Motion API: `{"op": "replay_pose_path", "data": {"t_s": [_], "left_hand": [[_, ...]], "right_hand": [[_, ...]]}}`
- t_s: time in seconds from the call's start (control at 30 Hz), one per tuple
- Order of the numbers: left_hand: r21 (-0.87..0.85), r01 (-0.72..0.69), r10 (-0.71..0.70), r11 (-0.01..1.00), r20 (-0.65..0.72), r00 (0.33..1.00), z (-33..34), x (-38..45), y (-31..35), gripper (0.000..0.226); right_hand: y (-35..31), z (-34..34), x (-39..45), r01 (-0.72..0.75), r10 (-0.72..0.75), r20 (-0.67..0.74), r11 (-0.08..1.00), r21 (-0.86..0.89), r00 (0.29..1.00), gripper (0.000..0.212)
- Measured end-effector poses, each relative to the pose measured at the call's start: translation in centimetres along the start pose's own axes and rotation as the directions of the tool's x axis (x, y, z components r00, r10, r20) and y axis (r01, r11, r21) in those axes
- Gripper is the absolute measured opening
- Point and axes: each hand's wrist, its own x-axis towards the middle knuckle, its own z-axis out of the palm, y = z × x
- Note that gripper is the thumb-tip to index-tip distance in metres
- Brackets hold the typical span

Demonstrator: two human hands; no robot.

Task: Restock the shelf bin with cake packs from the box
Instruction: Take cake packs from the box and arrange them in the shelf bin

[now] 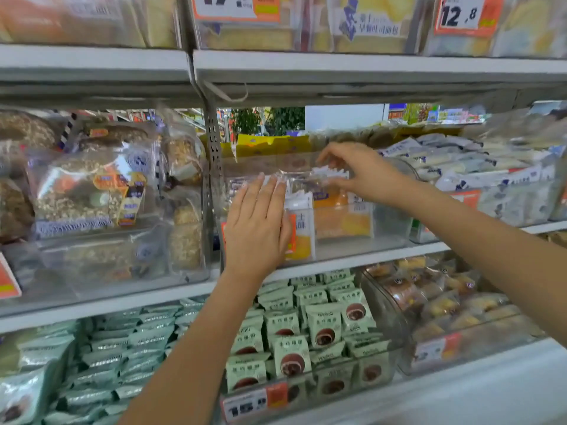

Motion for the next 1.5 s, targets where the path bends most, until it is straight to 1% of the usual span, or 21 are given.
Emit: {"op": "replay_pose_path", "data": {"t_s": [0.1,0.2,0.27,0.33,0.4,0.43,0.5,0.53,0.57,0.63,0.7,0.77,0.9,1.0,1.1,1.2,1.27,1.33,1.4,1.43,1.5], "left_hand": [[-0.131,-0.142,0.145,0.981,0.012,0.989,-1.4,-5.6,2.3,0.041],[-0.266,-0.116,0.146,0.957,0.097,0.985,-3.1,-12.9,5.7,0.034],[-0.332,-0.046,0.123,0.942,0.217,0.968,-4.1,-17.8,7.8,0.028],[-0.359,0.04,0.114,0.933,0.398,0.91,-4.9,-22.8,9.2,0.025],[-0.323,0.165,0.08,0.932,0.625,0.776,-5.7,-28.0,10.4,0.031],[-0.291,0.251,0.045,0.923,0.731,0.681,-6.2,-30.3,11.0,0.035],[-0.159,0.434,-0.044,0.887,0.906,0.422,-7.9,-35.7,12.0,0.034],[-0.063,0.51,-0.097,0.858,0.955,0.281,-9.1,-38.2,12.3,0.031],[0.031,0.565,-0.151,0.825,0.974,0.167,-10.1,-40.7,12.6,0.03],[0.171,0.608,-0.215,0.775,0.977,-0.002,-11.4,-44.1,13.6,0.035],[0.234,0.63,-0.232,0.74,0.969,-0.087,-11.2,-45.2,14.6,0.038],[0.234,0.641,-0.237,0.731,0.968,-0.083,-10.4,-45.2,15.2,0.035],[0.239,0.684,-0.255,0.689,0.964,-0.081,-10.4,-45.7,15.4,0.032],[0.295,0.734,-0.271,0.612,0.95,-0.156,-10.6,-45.7,15.2,0.036],[0.342,0.818,-0.307,0.463,0.927,-0.215,-9.5,-44.7,14.9,0.028],[0.351,0.893,-0.316,0.28,0.913,-0.26,-8.3,-43.5,14.9,0.027],[0.336,0.927,-0.339,0.164,0.902,-0.267,-7.9,-42.5,15.1,0.032],[0.316,0.948,-0.331,0.04,0.899,-0.286,-7.8,-41.6,15.4,0.044],[0.284,0.957,-0.295,-0.057,0.911,-0.288,-8.1,-40.6,15.6,0.061],[0.252,0.966,-0.277,-0.065,0.925,-0.26,-8.4,-40.0,15.6,0.068],[0.189,0.982,-0.193,-0.006,0.963,-0.187,-8.8,-38.8,15.4,0.072]], "right_hand": [[-3.6,1.3,-4.9,0.053,-0.02,-0.29,0.993,0.104,0.957,0.013],[-7.4,5.4,-11.9,0.077,0.004,-0.414,0.981,0.179,0.91,0.012],[-9.1,9.9,-17.2,0.024,0.057,-0.312,0.967,0.252,0.948,0.011],[-10.2,15.2,-22.7,-0.094,0.122,-0.069,0.945,0.312,0.99,0.011],[-10.5,20.2,-28.0,-0.266,0.195,0.242,0.914,0.306,0.95,0.012],[-10.3,22.5,-30.4,-0.359,0.237,0.406,0.897,0.256,0.883,0.017],[-9.4,26.6,-34.8,-0.486,0.286,0.698,0.868,0.102,0.657,0.027],[-9.0,28.4,-36.6,-0.514,0.29,0.788,0.857,0.04,0.544,0.031],[-8.7,29.9,-37.9,-0.519,0.29,0.839,0.855,-0.01,0.461,0.037],[-8.2,32.6,-40.0,-0.493,0.312,0.868,0.865,-0.091,0.386,0.052],[-7.6,34.7,-41.2,-0.438,0.364,0.856,0.88,-0.186,0.368,0.062],[-6.9,36.2,-42.3,-0.398,0.403,0.841,0.882,-0.252,0.36,0.064],[-5.8,37.7,-44.9,-0.443,0.463,0.831,0.842,-0.306,0.307,0.051],[-5.9,37.8,-45.3,-0.466,0.495,0.785,0.832,-0.302,0.374,0.042],[-6.4,36.9,-44.3,-0.531,0.53,0.738,0.801,-0.276,0.417,0.033],[-6.5,34.5,-42.8,-0.621,0.524,0.747,0.76,-0.194,0.408,0.032],[-6.4,32.1,-41.4,-0.674,0.493,0.761,0.731,-0.1,0.421,0.031],[-6.4,29.4,-40.0,-0.703,0.467,0.751,0.712,-0.006,0.467,0.028],[-6.9,26.4,-39.4,-0.804,0.43,0.779,0.575,0.153,0.456,0.022],[-7.3,25.0,-39.5,-0.864,0.383,0.821,0.443,0.238,0.423,0.018],[-8.3,22.6,-39.8,-0.929,0.273,0.892,0.194,0.315,0.36,0.017]]}}
